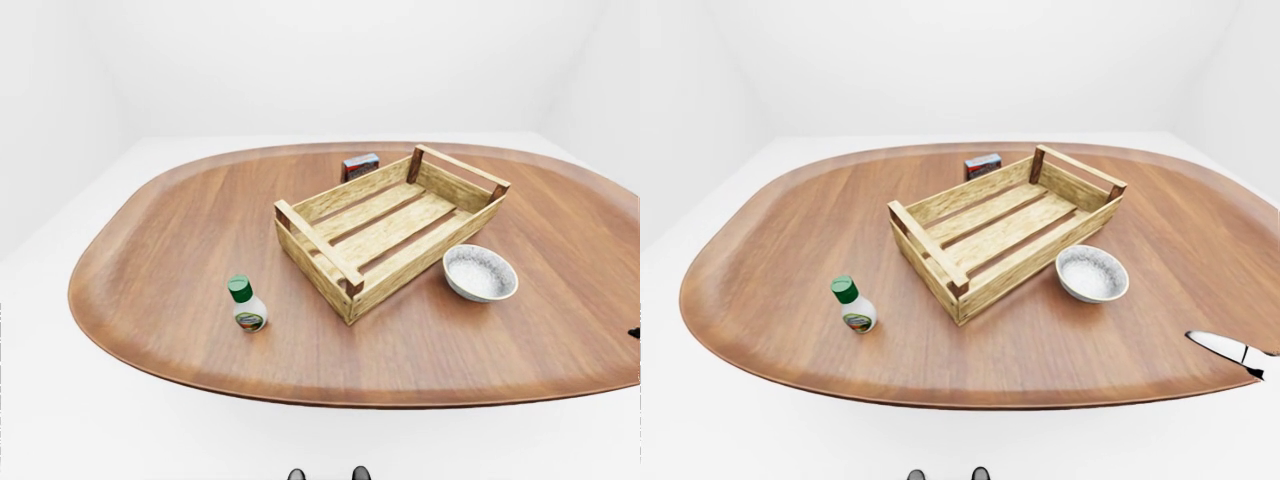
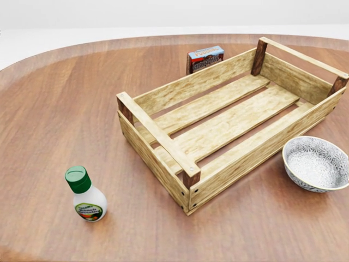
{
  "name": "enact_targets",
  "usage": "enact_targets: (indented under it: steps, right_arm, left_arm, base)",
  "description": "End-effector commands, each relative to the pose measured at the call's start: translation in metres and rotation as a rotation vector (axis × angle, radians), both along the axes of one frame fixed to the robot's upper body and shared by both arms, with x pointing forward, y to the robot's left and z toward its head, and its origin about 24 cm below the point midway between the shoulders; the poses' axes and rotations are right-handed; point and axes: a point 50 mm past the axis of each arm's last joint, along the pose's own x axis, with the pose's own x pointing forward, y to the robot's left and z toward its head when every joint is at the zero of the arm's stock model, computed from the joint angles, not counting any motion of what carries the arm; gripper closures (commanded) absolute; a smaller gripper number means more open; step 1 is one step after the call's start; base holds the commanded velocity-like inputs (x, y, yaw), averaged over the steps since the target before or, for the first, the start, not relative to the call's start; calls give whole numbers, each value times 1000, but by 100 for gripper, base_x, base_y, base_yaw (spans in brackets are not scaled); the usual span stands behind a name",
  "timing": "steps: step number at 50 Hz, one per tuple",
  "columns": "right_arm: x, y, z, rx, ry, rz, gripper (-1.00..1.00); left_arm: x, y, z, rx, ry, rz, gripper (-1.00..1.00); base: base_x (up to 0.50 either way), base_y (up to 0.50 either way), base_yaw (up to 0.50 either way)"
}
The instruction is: Pick up the salad dressing and put it in the tray.
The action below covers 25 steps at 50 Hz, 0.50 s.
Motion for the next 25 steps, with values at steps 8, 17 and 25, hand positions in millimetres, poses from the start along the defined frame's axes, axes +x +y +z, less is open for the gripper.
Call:
enact_targets:
  steps: [8,17,25]
  right_arm:
    - [0,-3,-12,87,-10,134,-100]
    - [-4,-1,-9,127,-69,185,-100]
    - [-8,1,-7,173,-131,251,-100]
  left_arm:
    - [1,4,-4,-13,17,8,-100]
    - [4,2,-6,-12,29,1,-100]
    - [2,3,-6,-17,20,10,-100]
  base:
    - [41,34,0]
    - [50,2,0]
    - [50,-1,0]
